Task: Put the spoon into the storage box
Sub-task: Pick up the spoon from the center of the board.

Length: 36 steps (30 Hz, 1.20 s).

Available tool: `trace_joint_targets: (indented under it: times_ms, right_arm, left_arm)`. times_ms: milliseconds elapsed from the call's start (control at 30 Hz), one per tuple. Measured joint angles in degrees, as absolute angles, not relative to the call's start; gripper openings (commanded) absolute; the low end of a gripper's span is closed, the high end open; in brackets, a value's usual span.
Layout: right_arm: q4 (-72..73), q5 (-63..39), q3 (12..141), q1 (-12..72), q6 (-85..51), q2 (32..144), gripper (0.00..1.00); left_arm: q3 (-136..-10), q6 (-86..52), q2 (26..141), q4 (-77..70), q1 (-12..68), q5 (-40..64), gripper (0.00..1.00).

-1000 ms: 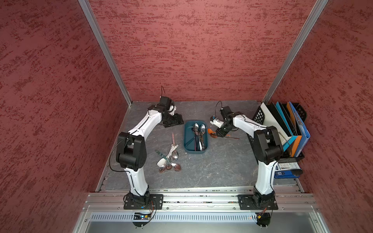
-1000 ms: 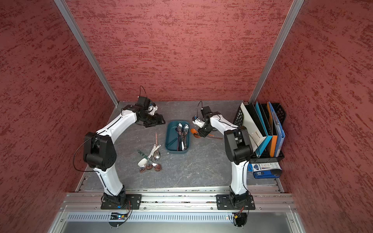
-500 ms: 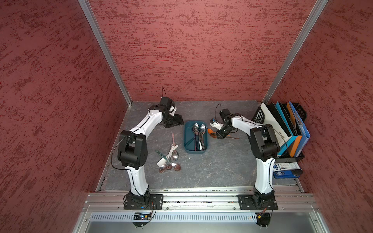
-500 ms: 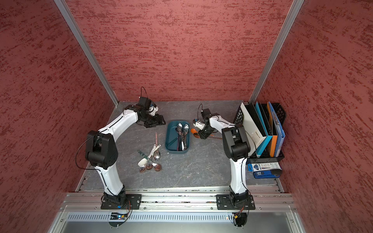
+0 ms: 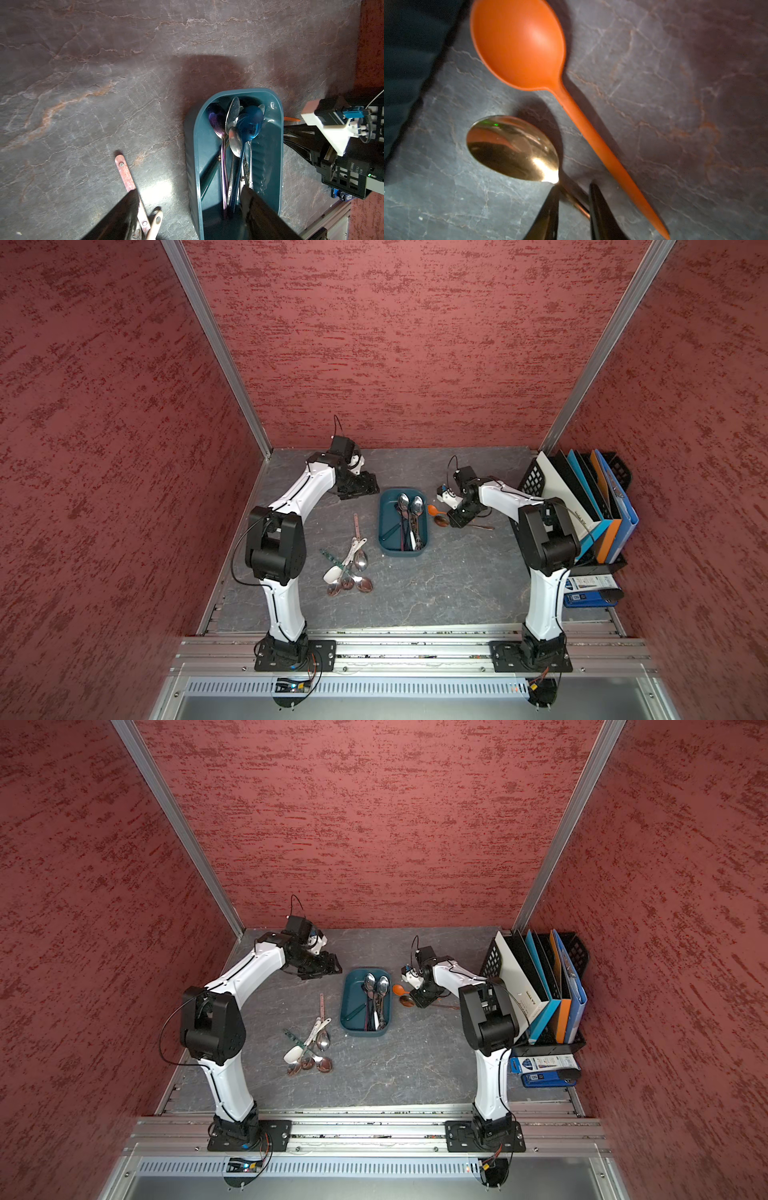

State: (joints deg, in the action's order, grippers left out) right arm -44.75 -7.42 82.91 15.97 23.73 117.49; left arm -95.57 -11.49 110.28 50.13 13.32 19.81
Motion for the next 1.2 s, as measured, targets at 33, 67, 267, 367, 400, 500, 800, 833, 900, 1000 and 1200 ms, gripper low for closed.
trace_joint_targets:
  times_ms: [33,67,267,367,400,500,800,833,900,1000,1200]
  right_arm:
    - [-44.8,-7.4,82.5,16.0,23.5,117.2,0.22]
    - [-44.9,-7.4,82.1,16.0,23.2,116.9,0.20]
    - [-46.2,-7.2,80.9,16.4,21.8,116.0,0.15]
    - [-47.0,-7.0,80.9,16.5,20.5,116.0,0.12]
    - [-47.2,-7.0,80.9,16.6,20.0,116.0,0.12]
    - [-48.0,-6.6,80.8,17.0,18.5,115.9,0.10]
    - [-48.3,-3.2,78.3,20.0,14.8,113.9,0.04]
    - [-48.4,-3.1,77.9,20.3,14.3,113.6,0.03]
    - [-48.9,-3.2,77.4,20.8,13.6,113.1,0.02]
    - [-50.4,-4.0,76.5,21.4,12.3,112.2,0.00]
    - [-52.9,-5.8,75.9,21.8,7.2,109.6,0.00]
  left_arm:
    - [-95.6,-11.5,110.3,50.2,13.1,19.9,0.80]
    - [-95.6,-11.5,110.3,50.2,12.9,20.1,0.80]
    - [-95.2,-11.5,110.3,49.8,11.8,20.7,0.80]
    - [-94.1,-11.5,110.3,49.0,11.5,20.8,0.80]
    - [-93.4,-11.5,110.3,48.8,11.5,20.9,0.80]
    - [-91.8,-11.5,110.3,48.1,11.5,21.1,0.80]
    - [-89.8,-11.7,110.2,46.2,11.3,22.0,0.80]
    - [-89.8,-11.7,110.2,46.0,11.3,22.0,0.80]
    - [-89.8,-11.7,110.1,45.8,11.3,22.1,0.80]
    - [-89.7,-11.7,110.0,45.4,11.2,22.0,0.80]
    - [-88.1,-11.7,108.0,44.9,10.7,22.0,0.80]
